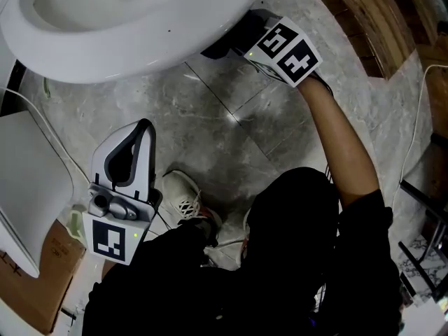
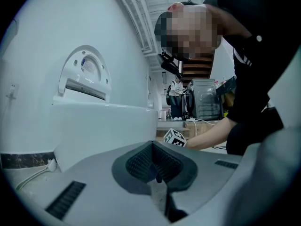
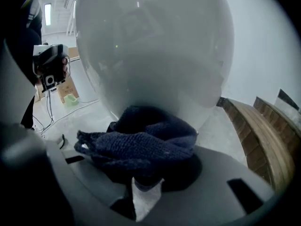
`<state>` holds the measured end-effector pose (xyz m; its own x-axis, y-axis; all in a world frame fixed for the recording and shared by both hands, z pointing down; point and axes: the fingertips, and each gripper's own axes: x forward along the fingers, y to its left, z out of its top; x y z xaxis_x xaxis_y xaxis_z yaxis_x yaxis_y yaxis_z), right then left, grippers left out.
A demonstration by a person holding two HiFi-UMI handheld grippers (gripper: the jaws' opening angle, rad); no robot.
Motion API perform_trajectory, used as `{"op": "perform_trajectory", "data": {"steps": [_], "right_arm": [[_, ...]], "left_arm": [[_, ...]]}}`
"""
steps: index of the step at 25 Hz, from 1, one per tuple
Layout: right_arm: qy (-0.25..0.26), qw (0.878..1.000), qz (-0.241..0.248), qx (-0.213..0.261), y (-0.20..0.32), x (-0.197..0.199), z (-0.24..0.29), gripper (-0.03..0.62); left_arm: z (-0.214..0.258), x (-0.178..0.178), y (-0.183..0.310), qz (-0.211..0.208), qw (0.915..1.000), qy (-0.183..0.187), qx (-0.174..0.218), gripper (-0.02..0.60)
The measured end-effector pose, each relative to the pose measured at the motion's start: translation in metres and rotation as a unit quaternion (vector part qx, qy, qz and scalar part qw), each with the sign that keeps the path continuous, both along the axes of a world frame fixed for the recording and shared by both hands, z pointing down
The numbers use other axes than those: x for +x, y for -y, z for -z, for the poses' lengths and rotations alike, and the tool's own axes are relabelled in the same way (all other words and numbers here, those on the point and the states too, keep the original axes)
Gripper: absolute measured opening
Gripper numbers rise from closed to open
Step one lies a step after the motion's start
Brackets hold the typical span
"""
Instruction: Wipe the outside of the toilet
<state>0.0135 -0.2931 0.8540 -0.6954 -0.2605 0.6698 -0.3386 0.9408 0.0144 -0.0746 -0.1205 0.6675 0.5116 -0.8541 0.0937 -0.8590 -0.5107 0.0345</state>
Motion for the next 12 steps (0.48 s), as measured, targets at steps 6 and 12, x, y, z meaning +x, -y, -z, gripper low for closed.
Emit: {"op": "perform_trajectory", "data": {"steps": [6,12], "right_arm": [[-0.012,1.000,-0.007,0.004,0.004,-0.005,-0.029,0.114],[-0.030,0.999,-0.018,-0.010,0.010,-0.009,-0.056,0.114]], "left_arm": [[-0.001,-0.001,0.000,0.003,1.0000,-0.003,-0.002,0.011],[0.000,-0.005,-0.002,0.005,0.9999,-0.008,-0.009,0.011]]}}
